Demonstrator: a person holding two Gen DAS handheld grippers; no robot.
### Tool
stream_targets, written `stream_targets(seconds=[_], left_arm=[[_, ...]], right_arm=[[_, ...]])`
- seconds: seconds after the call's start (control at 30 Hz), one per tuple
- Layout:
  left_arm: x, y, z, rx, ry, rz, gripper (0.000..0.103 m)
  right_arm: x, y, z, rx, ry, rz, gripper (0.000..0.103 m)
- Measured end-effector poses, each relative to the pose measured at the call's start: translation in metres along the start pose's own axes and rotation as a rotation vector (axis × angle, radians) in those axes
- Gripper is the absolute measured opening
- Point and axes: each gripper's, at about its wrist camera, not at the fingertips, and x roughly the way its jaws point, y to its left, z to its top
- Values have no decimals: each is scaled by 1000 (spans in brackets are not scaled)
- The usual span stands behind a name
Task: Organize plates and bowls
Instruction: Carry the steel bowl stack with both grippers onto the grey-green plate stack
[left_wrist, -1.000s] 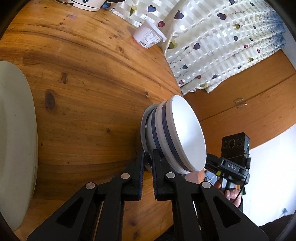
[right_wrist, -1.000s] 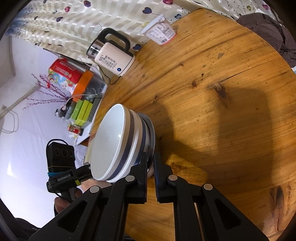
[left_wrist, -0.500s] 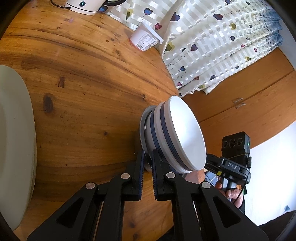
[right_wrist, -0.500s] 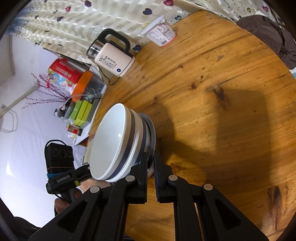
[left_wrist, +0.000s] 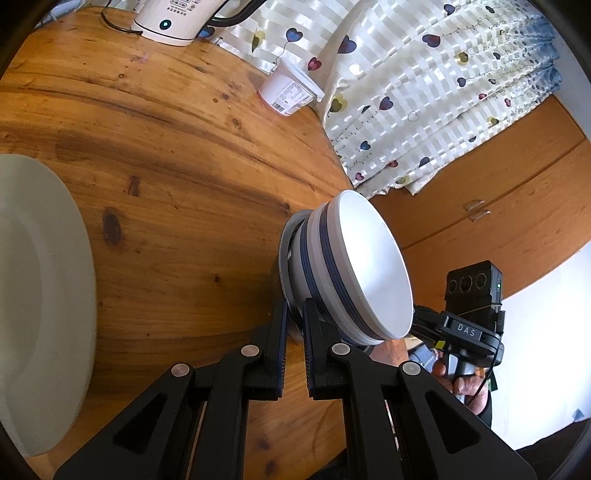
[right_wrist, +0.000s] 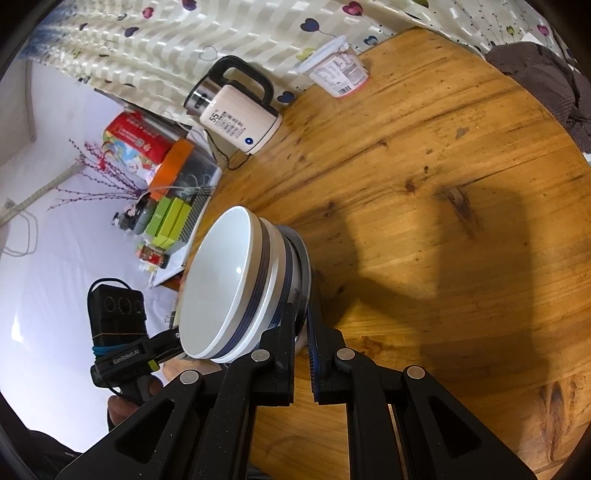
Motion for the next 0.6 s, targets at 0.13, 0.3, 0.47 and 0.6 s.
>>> stream_targets(seconds=[0.13, 0.3, 0.47, 0.6], left_arm=[[-8, 2, 1, -2, -14, 7, 6], [-18, 4, 1, -6, -32, 17, 6], [-31, 6, 2, -12, -53, 27, 6], [-42, 10, 1, -19, -71, 37, 6]], right_arm=[[5, 7, 3, -14, 5, 4, 8], [11, 16, 7, -35, 14, 11, 8], [19, 26, 11, -55, 26, 20, 8], [27, 36, 14, -73, 38, 27, 8]])
